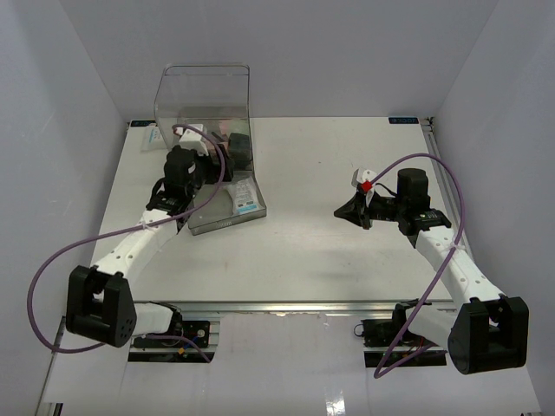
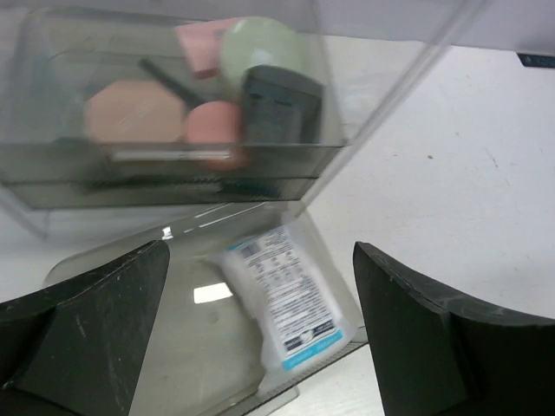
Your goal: Organize the makeup
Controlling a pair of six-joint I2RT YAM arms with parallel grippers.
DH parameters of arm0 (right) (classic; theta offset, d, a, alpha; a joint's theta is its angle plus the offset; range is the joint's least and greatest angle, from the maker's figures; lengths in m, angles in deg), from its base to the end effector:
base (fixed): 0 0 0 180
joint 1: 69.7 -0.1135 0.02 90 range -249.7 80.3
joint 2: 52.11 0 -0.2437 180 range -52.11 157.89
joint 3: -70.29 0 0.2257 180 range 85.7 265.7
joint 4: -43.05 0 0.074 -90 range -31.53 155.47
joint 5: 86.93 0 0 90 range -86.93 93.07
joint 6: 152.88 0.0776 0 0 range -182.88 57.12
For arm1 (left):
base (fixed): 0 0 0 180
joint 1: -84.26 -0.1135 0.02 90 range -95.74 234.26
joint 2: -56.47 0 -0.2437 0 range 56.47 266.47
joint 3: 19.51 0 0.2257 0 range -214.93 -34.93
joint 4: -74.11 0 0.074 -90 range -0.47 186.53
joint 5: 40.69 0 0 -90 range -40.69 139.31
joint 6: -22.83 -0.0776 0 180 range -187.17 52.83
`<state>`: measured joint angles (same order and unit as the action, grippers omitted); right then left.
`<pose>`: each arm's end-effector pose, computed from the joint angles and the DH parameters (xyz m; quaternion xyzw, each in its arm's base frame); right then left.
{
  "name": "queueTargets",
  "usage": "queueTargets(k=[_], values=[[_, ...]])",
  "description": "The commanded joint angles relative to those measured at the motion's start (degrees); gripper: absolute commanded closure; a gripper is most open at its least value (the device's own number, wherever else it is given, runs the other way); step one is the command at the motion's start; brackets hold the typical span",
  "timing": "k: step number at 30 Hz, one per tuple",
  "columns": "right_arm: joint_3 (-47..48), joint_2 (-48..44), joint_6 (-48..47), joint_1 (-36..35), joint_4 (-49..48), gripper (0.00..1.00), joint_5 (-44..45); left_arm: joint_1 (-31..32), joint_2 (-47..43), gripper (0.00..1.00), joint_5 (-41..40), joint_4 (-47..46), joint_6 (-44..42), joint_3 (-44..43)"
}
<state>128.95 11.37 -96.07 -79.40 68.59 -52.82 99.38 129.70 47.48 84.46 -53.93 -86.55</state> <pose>0.2233 0.1033 0.2532 -0.4971 0.6282 0.3086 0.5129 0.3089 -0.0809 0.2794 0.0036 0.8014 -0.1341 0.5829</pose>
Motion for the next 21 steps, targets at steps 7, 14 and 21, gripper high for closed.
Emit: queueTargets(k=[7, 14, 21], values=[[-0.09, -0.55, -0.14, 0.39, -0.45, 0.91, -1.26, -30.42, -7.62, 0.06, 19.39, -0.14, 27.57, 8.27], [-0.01, -0.47, -0.12, 0.38, -0.45, 0.91, -1.41, -36.83, 2.31, 0.08, 18.56, -3.98, 40.21, 7.16], [0.00, -0.13, -0.20, 0.39, -0.38, 0.91, -1.34, -36.92, 20.31, 0.10, 18.85, -1.25, 47.56, -5.24]])
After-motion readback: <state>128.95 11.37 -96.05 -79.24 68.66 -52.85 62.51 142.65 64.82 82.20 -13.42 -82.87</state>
